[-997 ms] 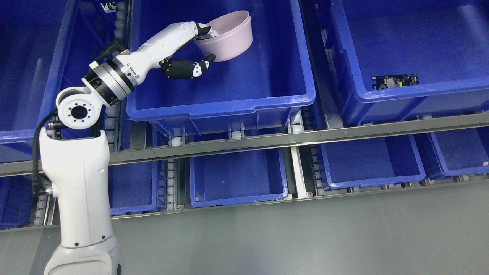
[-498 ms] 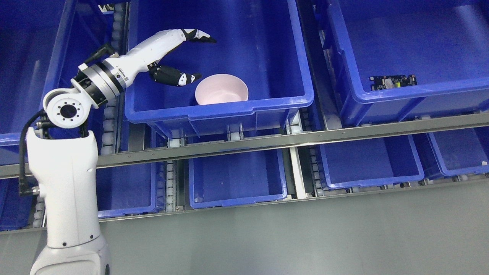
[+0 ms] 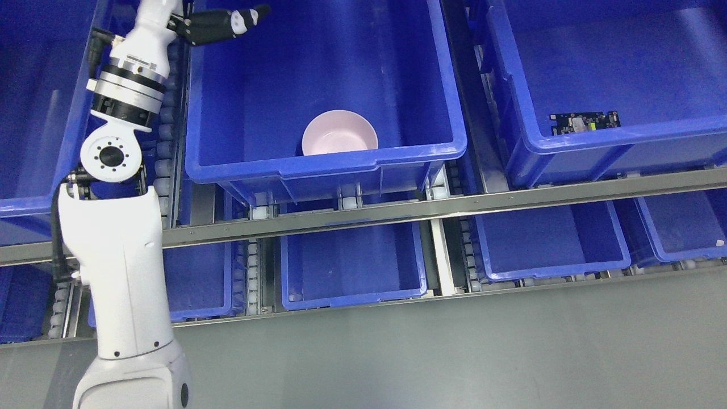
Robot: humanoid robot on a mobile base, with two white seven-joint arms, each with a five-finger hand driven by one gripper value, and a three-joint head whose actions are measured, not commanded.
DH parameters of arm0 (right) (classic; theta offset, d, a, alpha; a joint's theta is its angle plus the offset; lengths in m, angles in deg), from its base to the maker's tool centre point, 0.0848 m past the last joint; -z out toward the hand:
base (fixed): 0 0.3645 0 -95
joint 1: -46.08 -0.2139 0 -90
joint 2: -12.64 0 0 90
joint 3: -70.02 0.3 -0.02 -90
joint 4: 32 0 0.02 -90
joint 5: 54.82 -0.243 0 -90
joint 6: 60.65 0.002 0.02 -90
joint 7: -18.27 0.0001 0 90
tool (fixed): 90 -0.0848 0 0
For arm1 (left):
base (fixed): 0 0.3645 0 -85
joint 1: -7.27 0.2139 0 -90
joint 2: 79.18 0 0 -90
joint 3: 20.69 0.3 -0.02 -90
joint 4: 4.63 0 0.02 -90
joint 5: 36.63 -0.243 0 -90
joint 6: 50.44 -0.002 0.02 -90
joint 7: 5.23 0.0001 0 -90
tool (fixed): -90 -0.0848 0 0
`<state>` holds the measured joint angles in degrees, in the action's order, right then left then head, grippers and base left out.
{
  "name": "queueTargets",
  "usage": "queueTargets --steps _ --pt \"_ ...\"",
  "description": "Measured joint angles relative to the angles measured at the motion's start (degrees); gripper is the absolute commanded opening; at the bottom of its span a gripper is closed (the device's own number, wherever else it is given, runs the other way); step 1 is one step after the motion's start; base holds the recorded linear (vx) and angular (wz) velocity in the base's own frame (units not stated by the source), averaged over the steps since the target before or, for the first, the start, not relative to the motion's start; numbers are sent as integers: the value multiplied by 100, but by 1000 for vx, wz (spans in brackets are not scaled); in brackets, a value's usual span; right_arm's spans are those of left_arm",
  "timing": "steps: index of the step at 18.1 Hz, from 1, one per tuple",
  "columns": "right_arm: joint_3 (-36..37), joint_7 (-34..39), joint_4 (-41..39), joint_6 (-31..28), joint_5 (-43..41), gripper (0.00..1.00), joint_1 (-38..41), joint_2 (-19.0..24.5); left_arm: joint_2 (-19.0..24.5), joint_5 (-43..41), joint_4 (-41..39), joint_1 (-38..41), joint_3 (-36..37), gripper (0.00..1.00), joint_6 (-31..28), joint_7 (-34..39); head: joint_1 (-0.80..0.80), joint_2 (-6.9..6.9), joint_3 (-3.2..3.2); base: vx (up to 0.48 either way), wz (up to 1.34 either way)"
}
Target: Stack pink IKEA bowls on left shelf middle
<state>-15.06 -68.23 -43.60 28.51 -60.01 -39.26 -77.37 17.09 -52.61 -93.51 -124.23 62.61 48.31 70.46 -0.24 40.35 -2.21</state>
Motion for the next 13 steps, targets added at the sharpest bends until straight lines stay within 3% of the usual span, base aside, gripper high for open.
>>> queueTargets --steps 5,13 --pt "0 3 0 0 0 100 0 0 -252 886 -272 683 -27 100 -408 451 0 0 0 0 0" --pt "0 26 -1 0 0 100 0 0 -476 1291 -836 2113 38 100 -5 529 0 0 0 -9 32"
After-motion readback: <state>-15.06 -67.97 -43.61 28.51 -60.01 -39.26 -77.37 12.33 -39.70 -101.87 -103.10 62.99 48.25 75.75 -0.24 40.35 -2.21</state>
